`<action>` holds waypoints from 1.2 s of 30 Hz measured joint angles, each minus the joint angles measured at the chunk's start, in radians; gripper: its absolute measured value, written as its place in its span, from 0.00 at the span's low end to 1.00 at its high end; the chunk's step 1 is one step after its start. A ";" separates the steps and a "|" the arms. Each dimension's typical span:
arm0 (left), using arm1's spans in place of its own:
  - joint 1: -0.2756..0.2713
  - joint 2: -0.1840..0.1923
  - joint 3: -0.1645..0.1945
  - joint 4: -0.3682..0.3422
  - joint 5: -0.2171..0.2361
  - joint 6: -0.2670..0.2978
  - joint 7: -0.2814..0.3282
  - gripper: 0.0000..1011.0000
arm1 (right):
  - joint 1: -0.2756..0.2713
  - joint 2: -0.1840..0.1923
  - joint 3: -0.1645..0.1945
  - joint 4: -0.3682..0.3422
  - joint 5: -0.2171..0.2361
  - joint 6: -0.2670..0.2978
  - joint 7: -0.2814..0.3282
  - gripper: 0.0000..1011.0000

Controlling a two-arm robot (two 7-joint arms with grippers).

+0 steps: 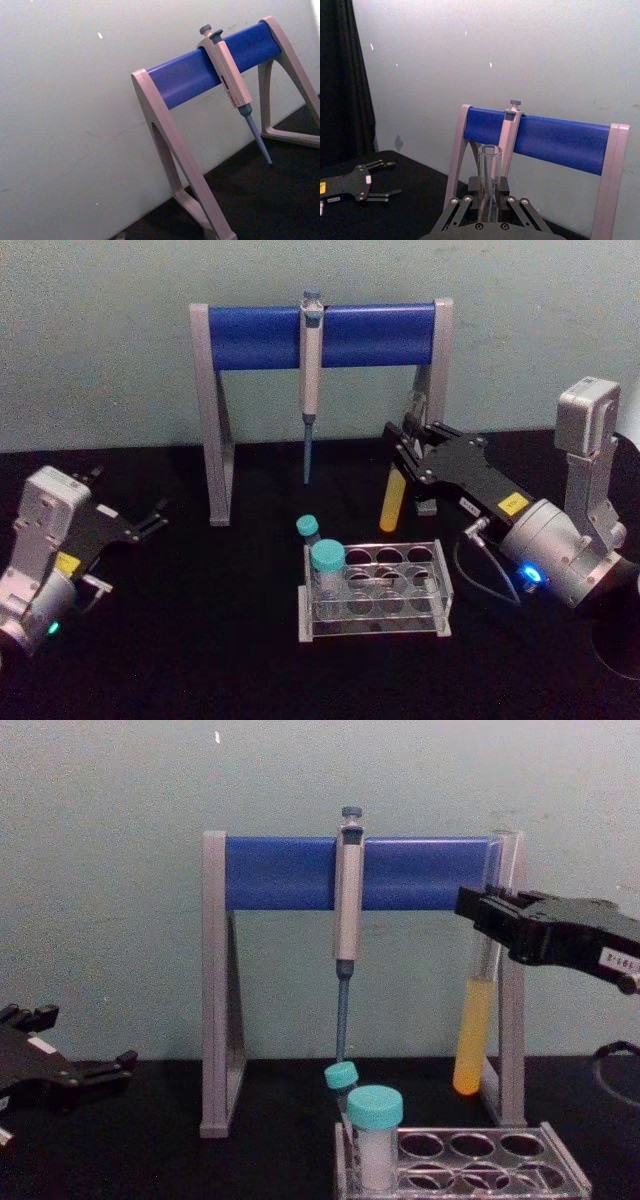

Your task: Pick up the test tube from the test tube rack, shake it, then place it back into the test tube rack.

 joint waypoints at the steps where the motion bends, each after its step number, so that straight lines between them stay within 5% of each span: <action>1: 0.000 0.000 0.000 0.000 0.000 0.000 0.000 0.99 | 0.000 0.000 0.000 0.000 0.000 0.000 0.000 0.22; 17: 0.000 0.000 0.000 0.000 0.000 0.000 0.000 0.99 | -0.029 0.022 0.029 -0.035 -0.005 0.006 -0.013 0.22; 26: 0.000 0.000 0.000 0.000 0.000 0.000 0.000 0.99 | -0.128 0.073 0.062 -0.139 0.000 0.016 -0.013 0.22; 36: 0.000 0.000 0.000 0.000 0.000 0.000 0.000 0.99 | -0.136 0.064 0.024 -0.149 0.021 0.016 0.022 0.22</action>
